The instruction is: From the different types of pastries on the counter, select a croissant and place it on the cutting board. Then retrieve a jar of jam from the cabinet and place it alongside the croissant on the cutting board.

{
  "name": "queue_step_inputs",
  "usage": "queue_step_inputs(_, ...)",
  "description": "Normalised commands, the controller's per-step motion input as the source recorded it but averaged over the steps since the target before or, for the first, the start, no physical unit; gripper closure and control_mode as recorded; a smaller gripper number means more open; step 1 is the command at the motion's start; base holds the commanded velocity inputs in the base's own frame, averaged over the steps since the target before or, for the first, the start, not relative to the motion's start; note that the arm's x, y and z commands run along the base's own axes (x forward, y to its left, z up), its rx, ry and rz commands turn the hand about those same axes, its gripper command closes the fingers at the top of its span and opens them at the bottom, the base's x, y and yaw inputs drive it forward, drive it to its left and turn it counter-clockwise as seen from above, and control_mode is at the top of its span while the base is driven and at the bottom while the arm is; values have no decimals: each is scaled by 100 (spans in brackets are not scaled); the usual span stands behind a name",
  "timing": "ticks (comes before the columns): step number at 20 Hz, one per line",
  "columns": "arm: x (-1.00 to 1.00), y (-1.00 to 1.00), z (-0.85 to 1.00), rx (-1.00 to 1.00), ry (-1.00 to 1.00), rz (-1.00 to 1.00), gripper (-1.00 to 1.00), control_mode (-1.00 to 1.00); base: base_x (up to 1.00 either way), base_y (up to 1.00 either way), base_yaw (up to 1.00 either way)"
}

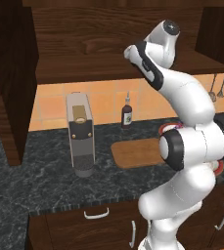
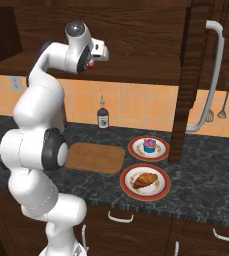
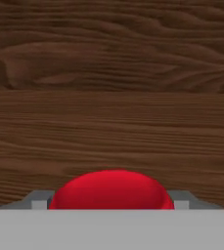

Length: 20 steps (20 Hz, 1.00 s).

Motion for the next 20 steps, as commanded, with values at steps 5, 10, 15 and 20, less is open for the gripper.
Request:
queue_step_inputs(5, 2, 32, -40, 0, 17, 1, 100, -100, 0, 0, 0)
queue_step_inputs(10, -85, 0, -2, 0, -5, 1, 100, -100, 0, 0, 0)
queue_step_inputs(15, -100, 0, -47, 1, -41, -3, 100, -100, 0, 0, 0)
queue_step_inputs(20, -94, -18, 14, 9, 5, 4, 100, -100, 0, 0, 0)
